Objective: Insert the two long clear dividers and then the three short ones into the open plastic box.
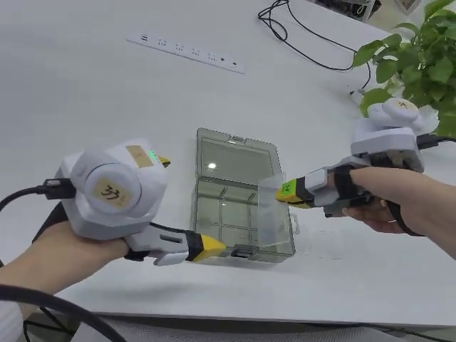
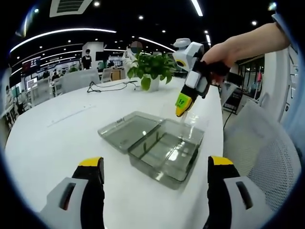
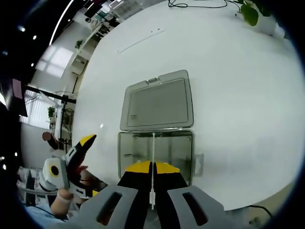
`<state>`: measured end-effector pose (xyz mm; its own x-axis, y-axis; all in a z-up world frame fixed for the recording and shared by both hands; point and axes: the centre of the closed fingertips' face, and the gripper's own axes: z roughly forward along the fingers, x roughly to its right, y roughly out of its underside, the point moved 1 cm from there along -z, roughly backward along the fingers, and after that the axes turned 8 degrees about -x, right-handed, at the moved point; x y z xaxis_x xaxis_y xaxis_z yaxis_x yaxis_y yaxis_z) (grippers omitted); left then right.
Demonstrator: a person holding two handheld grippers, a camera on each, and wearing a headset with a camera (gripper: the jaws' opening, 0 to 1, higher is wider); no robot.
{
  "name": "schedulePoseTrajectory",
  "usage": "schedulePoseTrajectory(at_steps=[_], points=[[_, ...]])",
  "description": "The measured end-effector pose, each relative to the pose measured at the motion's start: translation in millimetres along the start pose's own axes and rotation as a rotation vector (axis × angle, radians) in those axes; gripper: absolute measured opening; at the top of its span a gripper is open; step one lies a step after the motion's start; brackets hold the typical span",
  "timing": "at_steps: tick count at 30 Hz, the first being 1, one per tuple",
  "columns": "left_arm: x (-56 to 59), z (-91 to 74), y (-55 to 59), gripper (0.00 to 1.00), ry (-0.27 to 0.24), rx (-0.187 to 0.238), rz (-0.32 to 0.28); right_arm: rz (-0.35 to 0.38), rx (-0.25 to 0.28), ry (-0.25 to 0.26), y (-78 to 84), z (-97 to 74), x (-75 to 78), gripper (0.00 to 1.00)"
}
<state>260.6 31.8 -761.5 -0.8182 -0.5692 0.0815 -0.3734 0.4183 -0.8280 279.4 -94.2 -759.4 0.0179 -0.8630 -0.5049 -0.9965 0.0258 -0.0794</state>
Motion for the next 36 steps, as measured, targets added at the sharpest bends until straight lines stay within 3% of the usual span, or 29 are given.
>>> schedulePoseTrajectory(at_steps=[6,11,14,24,36], points=[[-0.4,-1.1,4.1,0.90,-0.001,-0.002,-0.013,0.008,-0.014,0.030,-4.5,2.8,9.6,0.02],[-0.7,-1.0,6.7,0.90,0.000,-0.002,-0.028,0.013,-0.028,0.043,0.2,8.3,8.4,0.02],[-0.2,-1.2,7.9,0.90,0.001,-0.003,-0.031,0.010,-0.041,0.051,-8.1,11.8,16.3,0.02],[-2.2,-1.7,11.7,0.89,-0.002,0.000,-0.050,0.001,-0.061,0.088,1.4,15.4,13.9,0.02],[-2.7,-2.9,16.7,0.89,-0.004,0.001,-0.070,-0.026,-0.085,0.106,-4.8,21.5,21.6,0.02]])
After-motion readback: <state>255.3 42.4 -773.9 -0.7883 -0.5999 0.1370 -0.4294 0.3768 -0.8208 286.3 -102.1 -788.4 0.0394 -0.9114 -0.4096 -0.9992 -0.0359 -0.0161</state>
